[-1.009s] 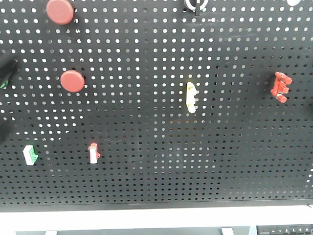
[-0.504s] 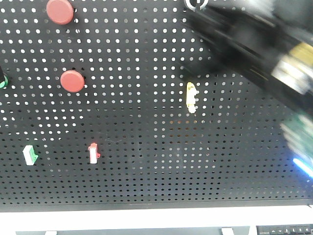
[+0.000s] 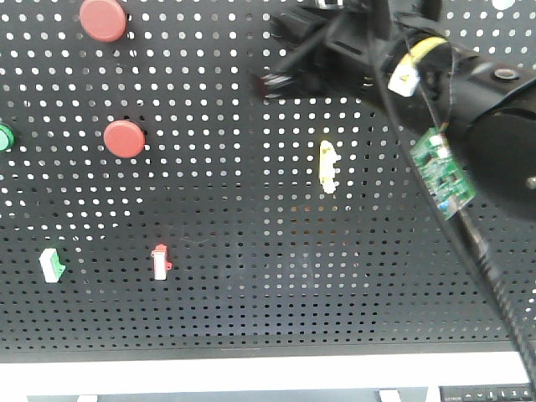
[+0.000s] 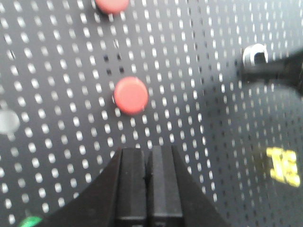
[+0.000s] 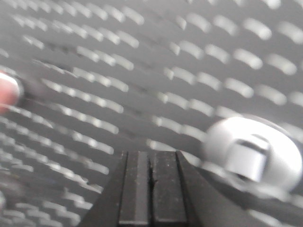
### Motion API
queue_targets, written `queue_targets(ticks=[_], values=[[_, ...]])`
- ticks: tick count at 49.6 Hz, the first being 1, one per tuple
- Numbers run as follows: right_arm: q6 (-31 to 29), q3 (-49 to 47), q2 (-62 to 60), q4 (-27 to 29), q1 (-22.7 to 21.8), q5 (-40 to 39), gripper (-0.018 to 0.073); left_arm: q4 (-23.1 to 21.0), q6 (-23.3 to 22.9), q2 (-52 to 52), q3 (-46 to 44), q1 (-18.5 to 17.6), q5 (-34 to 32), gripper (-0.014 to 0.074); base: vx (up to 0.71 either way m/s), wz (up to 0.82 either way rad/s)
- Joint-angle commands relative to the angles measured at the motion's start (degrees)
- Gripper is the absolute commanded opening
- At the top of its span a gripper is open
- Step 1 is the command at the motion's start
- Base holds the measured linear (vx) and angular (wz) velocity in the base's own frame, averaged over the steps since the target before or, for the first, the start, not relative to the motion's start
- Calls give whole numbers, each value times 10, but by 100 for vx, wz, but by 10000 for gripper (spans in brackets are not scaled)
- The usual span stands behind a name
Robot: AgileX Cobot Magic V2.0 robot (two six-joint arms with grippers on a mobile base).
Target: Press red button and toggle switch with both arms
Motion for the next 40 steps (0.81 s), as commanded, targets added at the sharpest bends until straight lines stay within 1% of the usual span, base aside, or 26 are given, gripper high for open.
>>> queue_targets(ticks=[1, 7, 17, 25, 33, 36, 40], values=[[17, -22, -23, 0, -31, -37, -3, -5, -1, -5, -18, 1, -49, 0, 0, 0], [22, -22, -30, -2, -46, -33, -3, -5, -1, -5, -18, 1, -48, 0, 0, 0], [21, -22, -47, -2, -47, -30, -3, -5, -1, -4, -18, 1, -47, 0, 0, 0], [20, -22, -59, -2, -47, -11, -3, -5, -1, -4, -18, 1, -46, 0, 0, 0], [35, -17, -88, -2, -23, 54, -3, -5, -1, -4, -18, 1, -38, 0, 0, 0], [34, -3, -105, -2, -16, 55, -3, -5, -1, -4, -18, 1, -31, 0, 0, 0], [34, 41, -138, -4, -10, 33, -3, -5, -1, -4, -18, 1, -24, 0, 0, 0]])
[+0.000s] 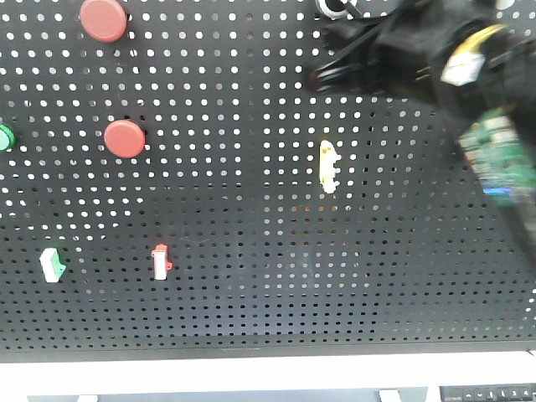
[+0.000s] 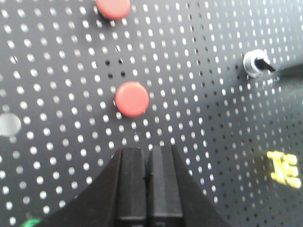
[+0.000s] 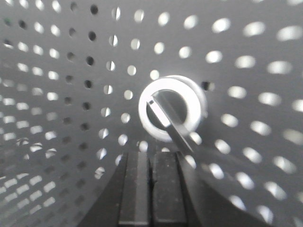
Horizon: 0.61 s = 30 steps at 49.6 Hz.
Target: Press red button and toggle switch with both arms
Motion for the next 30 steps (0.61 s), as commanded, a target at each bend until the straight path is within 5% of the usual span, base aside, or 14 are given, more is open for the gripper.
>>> queue_targets(ticks=[1, 13, 30], values=[[1, 28, -63, -10, 2, -75, -3, -5, -1, -4, -18, 1, -32, 0, 0, 0], [0, 144, -141, -11, 1, -127, -3, -5, -1, -4, -18, 1, -28, 1, 0, 0], [0, 155, -148, -10, 1, -66, -3, -5, -1, -4, -18, 1, -27, 1, 0, 0]])
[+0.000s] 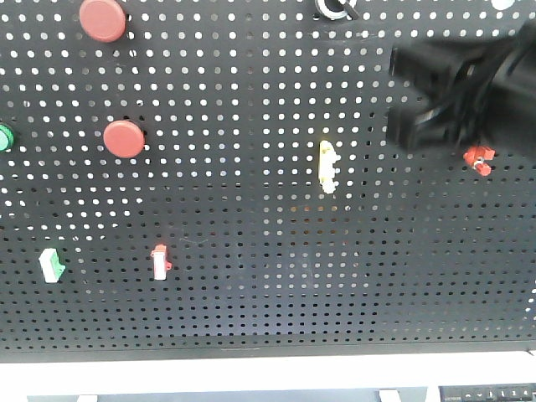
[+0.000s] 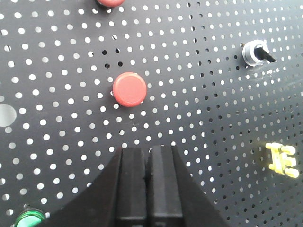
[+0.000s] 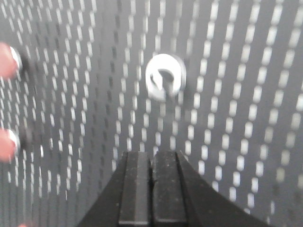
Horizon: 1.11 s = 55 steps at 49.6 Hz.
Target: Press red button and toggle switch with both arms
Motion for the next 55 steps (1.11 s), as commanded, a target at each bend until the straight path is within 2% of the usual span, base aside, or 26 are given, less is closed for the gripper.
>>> queue_targets(ticks=[1, 16, 20, 21, 22, 32, 36, 40, 55], values=[[-1, -17, -13, -6, 0, -37, -3, -5, -1, -4, -18, 1, -40, 0, 0, 0], [-1, -17, -13, -6, 0, -38, -3, -6, -1, -4, -17, 1, -42, 0, 0, 0], [-1, -17, -13, -6, 0, -38, -3, -5, -1, -16, 0, 11, -44, 0, 0, 0], [-1, -17, -13, -6, 0, -38, -3, -5, -1, -22, 10, 17, -44, 0, 0, 0], [-1, -17, -13, -6, 0, -39, -3, -3, -1, -101, 112, 79, -38, 0, 0, 0], [-1, -17, -13, -6, 0, -38, -3, -5, -1, -233, 277, 196, -25, 0, 0, 0], [-1, -17, -13, -6, 0, -38, -3, -5, -1, -284, 330, 231, -3, 0, 0, 0], [-1, -17, -13, -6, 0, -38, -3, -5, -1, -326, 382, 250, 7, 0, 0, 0], [-1, -17, -13, -6, 0, -39, -3, -6, -2, -495, 553, 252, 19, 1, 0, 0]])
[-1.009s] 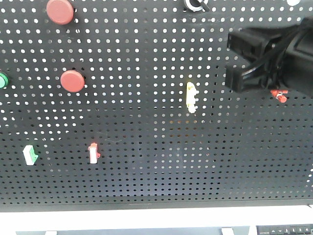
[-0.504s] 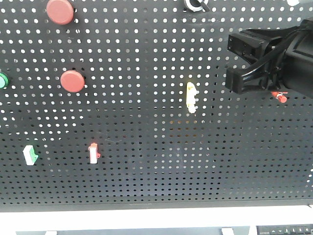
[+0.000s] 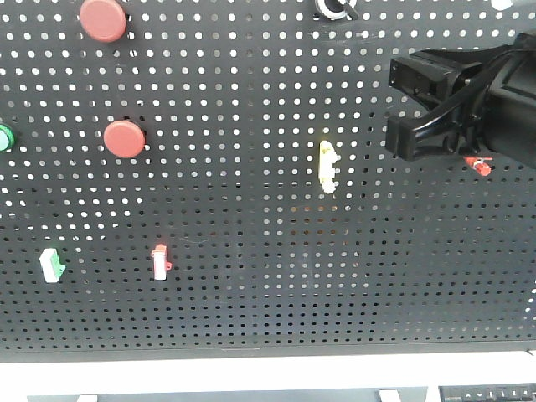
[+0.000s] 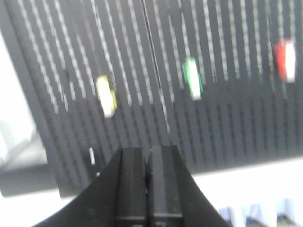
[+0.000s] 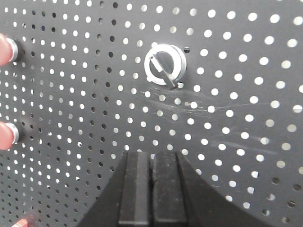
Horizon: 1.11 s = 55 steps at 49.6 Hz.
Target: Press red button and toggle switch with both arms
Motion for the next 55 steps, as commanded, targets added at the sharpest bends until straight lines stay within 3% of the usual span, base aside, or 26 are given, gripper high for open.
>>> queue_targets(ticks=[1, 4, 9, 55], values=[[-2, -17, -12, -6, 0, -43, -3, -4, -2, -31, 29, 2, -19, 1, 0, 0], [-2, -17, -14, -6, 0, -42, -3, -4, -2, -18, 18, 2, 35, 1, 0, 0], [-2, -17, -12, -6, 0, -43, -3, -5, -3, -17, 22, 2, 49, 1, 0, 0], [-10, 7, -32, -6, -1, -43, -3, -5, -2, -16, 22, 2, 50, 1, 0, 0]])
